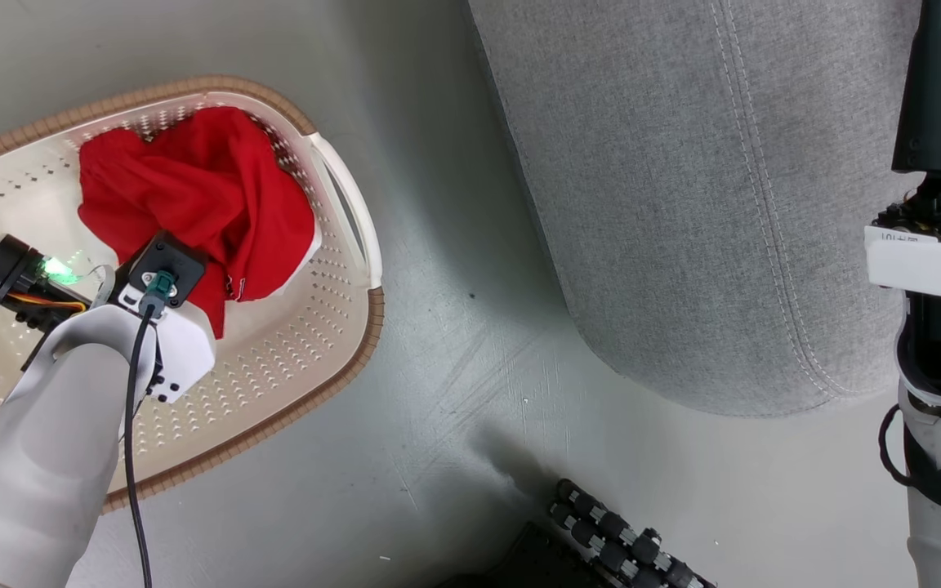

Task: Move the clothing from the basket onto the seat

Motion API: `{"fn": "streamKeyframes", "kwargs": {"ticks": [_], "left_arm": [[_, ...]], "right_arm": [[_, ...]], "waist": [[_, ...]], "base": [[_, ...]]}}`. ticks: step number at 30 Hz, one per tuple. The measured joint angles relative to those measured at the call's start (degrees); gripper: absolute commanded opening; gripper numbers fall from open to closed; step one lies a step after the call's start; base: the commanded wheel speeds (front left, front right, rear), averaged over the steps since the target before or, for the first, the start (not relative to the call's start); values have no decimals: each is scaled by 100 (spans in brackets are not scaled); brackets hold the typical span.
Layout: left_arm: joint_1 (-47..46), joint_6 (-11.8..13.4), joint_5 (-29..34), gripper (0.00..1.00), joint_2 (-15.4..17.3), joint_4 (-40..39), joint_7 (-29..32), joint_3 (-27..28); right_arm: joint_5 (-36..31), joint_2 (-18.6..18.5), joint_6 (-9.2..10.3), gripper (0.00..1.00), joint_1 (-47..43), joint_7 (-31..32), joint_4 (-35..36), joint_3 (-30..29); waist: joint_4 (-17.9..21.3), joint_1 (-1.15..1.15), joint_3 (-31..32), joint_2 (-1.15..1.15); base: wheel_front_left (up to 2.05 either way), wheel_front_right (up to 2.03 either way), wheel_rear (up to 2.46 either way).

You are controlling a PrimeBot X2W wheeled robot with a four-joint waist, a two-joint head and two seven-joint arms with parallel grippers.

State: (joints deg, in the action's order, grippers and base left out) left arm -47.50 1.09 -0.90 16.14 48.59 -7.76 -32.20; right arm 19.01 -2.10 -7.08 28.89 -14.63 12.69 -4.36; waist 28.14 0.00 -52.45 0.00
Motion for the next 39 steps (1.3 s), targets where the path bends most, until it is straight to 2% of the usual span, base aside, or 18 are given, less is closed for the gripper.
{"fn": "streamKeyframes", "kwargs": {"ticks": [14,27,39], "left_arm": [[43,-110,-294,0,-55,-547,-300,134],[254,-38,-1023,0,-137,-1505,-527,829],[700,13,-1564,0,-134,-2423,-597,1349]], "right_arm": [[-439,-1,0,100,74,0,-224,-2],[-679,-7,0,100,55,-1,-559,54],[-1184,-12,0,100,-236,-1,-893,51]], "waist": [[-239,0,414,0],[-613,0,1027,0],[-990,0,1762,0]], "base": [[0,0,0],[0,0,0],[0,0,0]]}}
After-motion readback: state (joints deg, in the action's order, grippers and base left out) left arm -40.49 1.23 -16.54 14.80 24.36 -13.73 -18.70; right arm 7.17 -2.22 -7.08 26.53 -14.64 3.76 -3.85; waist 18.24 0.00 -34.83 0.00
